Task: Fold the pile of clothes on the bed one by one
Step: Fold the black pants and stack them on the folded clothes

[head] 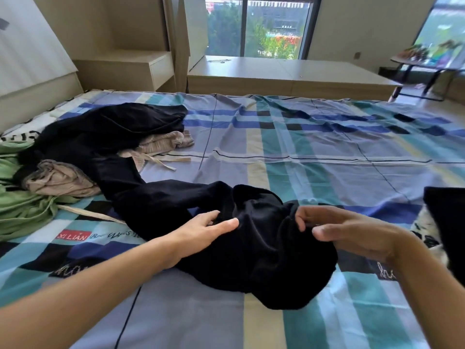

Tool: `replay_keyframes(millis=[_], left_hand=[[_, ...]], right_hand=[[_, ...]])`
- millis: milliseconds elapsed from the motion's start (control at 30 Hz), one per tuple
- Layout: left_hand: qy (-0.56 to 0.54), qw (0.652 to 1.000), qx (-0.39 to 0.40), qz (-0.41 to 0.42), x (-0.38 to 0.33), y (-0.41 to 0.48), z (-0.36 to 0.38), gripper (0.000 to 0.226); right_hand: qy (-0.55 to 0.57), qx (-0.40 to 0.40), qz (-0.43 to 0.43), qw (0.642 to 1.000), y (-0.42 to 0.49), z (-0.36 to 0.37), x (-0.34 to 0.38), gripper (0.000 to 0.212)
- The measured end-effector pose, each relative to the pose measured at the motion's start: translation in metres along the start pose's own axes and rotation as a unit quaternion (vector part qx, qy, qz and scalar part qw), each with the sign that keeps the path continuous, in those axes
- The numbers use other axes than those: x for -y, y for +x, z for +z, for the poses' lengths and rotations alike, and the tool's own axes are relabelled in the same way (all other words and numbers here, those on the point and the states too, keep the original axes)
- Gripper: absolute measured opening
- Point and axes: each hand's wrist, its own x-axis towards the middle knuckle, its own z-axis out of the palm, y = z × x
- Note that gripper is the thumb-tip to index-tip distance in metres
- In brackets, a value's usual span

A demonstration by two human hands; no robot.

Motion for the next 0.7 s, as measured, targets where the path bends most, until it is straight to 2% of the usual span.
replay_keyframes(millis=[67, 133, 200, 300, 400, 467, 533, 600, 633, 700], left_hand=[[-0.089, 0.996, 0.003, 0.022, -0.007, -0.003, 0.009, 0.029], [-0.130, 0.990, -0.010, 0.060, -0.015, -0.005, 0.014, 0.014], [-0.124, 0.985, -0.045, 0.107, -0.018, -0.004, 0.014, 0.023], [-0.099, 0.975, -0.099, 0.170, -0.028, -0.006, 0.008, 0.036], [-0.122, 0.965, -0.087, 0.216, -0.043, -0.013, 0.002, 0.040], [-0.148, 0.957, -0.068, 0.238, -0.050, -0.018, 0.001, 0.039], [-0.174, 0.954, -0.045, 0.241, -0.058, -0.025, 0.002, 0.030], [-0.151, 0.957, -0.033, 0.245, -0.059, -0.028, 0.002, 0.016], [-0.103, 0.960, -0.042, 0.258, -0.058, -0.027, 0.001, 0.011], [0.069, 0.950, -0.119, 0.279, -0.051, -0.020, -0.001, 0.014]], right_hand=[[0.071, -0.004, -0.035, 0.997, 0.007, 0.008, 0.001, 0.046], [0.090, -0.038, -0.052, 0.994, 0.018, 0.019, 0.000, 0.040], [0.082, -0.128, -0.023, 0.988, 0.030, 0.027, -0.001, 0.040], [0.000, -0.290, 0.042, 0.956, 0.045, 0.024, -0.014, 0.065], [-0.079, -0.374, 0.023, 0.924, 0.047, 0.019, -0.021, 0.076], [-0.105, -0.357, -0.030, 0.928, 0.047, 0.022, -0.017, 0.081], [-0.075, -0.300, -0.081, 0.948, 0.049, 0.031, -0.012, 0.081], [-0.041, -0.245, -0.102, 0.963, 0.051, 0.041, -0.009, 0.068], [-0.026, -0.226, -0.101, 0.969, 0.052, 0.045, -0.009, 0.059], [-0.011, -0.232, -0.086, 0.969, 0.056, 0.054, -0.012, 0.040]])
